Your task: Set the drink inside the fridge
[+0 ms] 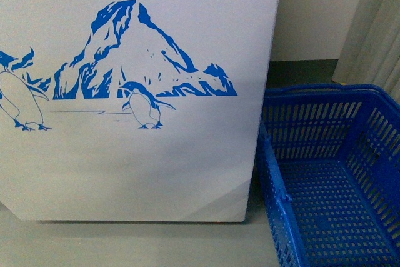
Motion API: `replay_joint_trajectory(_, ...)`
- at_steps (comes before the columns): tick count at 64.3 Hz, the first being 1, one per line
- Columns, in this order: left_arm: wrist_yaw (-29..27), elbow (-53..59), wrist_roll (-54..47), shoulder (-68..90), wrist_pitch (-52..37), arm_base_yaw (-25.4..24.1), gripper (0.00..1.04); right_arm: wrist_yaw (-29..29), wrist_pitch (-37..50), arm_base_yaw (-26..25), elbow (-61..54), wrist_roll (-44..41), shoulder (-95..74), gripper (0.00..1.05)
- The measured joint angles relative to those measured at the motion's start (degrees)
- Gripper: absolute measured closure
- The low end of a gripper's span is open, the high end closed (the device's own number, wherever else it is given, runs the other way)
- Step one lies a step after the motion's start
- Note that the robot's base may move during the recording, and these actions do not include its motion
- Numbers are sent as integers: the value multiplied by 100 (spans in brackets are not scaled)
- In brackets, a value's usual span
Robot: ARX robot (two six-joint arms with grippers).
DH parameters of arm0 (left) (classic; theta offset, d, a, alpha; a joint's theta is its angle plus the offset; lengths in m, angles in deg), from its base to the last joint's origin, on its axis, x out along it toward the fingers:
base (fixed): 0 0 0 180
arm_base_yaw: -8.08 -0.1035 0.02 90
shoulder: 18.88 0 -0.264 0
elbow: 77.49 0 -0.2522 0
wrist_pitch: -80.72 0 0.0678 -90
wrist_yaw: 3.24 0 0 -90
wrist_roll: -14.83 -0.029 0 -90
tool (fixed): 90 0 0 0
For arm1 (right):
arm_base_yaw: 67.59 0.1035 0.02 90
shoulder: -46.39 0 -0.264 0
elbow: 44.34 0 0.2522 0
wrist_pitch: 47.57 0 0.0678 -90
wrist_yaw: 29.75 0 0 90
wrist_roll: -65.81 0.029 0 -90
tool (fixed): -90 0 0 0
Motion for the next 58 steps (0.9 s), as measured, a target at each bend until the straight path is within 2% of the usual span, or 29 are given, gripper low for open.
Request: replay_joint_trajectory(58,2,0,0,0,0,0,8,0,-2,0,0,0,20,63)
